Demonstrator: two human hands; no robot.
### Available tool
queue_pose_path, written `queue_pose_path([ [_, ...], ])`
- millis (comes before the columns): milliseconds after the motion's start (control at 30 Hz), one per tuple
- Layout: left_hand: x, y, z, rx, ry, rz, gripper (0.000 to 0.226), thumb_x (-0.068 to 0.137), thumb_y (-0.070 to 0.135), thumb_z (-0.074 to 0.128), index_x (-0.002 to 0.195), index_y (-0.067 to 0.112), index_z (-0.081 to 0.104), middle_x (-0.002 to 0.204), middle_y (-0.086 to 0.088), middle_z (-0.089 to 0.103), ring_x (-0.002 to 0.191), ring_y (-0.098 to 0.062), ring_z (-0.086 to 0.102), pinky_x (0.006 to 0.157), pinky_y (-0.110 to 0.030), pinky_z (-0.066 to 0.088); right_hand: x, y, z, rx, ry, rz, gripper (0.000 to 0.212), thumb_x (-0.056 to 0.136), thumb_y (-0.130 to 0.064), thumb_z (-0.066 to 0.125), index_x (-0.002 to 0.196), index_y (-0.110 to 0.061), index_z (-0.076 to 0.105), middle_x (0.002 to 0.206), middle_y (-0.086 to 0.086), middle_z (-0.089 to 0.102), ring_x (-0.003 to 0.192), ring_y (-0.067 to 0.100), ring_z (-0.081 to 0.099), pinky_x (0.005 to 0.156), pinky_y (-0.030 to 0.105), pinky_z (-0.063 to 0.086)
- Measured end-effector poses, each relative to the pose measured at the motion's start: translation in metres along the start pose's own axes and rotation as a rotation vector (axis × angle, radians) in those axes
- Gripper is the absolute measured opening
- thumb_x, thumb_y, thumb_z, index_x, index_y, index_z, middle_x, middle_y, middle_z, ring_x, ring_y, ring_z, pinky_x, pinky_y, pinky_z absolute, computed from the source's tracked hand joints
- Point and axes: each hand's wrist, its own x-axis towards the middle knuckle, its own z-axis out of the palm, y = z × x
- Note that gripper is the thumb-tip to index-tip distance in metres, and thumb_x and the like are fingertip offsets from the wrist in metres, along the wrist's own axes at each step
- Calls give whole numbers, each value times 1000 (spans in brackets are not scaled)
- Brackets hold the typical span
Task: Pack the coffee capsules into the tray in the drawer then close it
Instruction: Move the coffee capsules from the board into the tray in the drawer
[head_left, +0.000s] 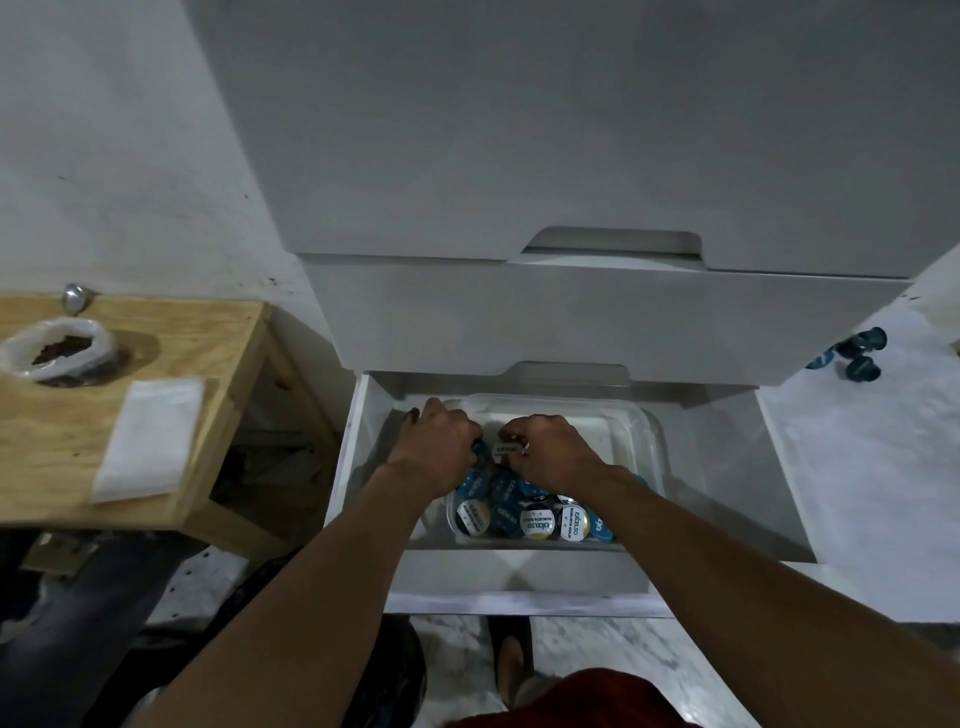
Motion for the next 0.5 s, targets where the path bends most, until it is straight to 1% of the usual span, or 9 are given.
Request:
queue_pose_path([
  [200,-3,2,-3,-17,-11,-8,31,90,28,58,120,22,60,124,-4,59,116,-27,42,101,-44,39,-1,1,-1,-1,-5,-18,43,84,-21,65,127,-18,58,123,12,62,109,26,59,94,31,49],
  [333,-10,0,-6,-88,36,12,36,90,25,58,126,25,57,130,0,57,113,-23,48,97,-36,41,-3,2,-2,10,3,-11,46,84,-23,67,128,-20,56,124,11,61,110,25,58,94,31,48],
  [433,-20,0,-13,-141,68,17,40,94,22,54,134,23,50,142,1,46,126,-20,44,103,-33,36,-5,2,-5,-1,11,-2,46,84,-24,67,129,-21,55,124,11,61,111,25,57,95,33,48],
  [500,-27,0,-17,-190,97,5,43,95,23,52,138,22,46,147,1,41,132,-18,40,107,-30,33,-8,2,-7,-20,19,-5,45,85,-26,66,129,-21,55,125,10,61,113,25,56,95,34,47],
])
